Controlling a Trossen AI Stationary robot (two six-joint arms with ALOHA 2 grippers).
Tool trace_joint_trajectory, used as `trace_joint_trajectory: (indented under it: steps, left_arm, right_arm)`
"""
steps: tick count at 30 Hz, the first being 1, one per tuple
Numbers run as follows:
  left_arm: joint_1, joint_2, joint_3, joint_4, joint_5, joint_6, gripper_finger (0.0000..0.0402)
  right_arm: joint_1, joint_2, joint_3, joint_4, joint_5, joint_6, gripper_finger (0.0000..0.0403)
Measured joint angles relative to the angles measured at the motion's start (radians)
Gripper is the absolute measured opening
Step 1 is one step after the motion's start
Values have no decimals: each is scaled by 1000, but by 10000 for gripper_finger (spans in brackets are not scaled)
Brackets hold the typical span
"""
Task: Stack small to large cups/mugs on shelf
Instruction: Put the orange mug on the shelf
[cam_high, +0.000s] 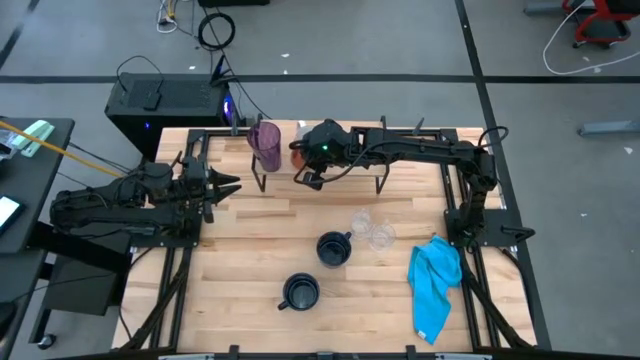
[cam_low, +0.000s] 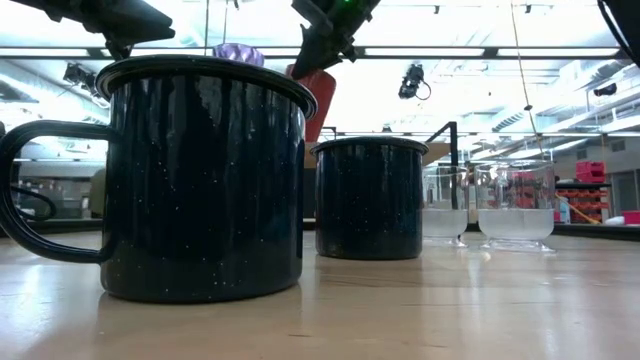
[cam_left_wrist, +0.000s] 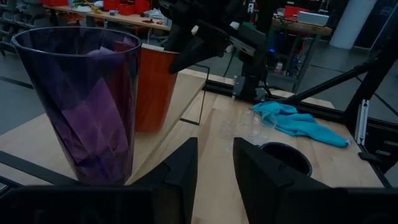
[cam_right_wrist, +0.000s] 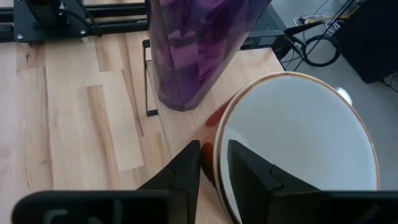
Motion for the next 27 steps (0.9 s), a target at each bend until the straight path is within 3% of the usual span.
trace_joint_trajectory:
  steps: [27]
  left_arm:
    - [0,0,0,0,0,0,110]
  right_arm:
    - [-1,0,0,24,-22,2,135]
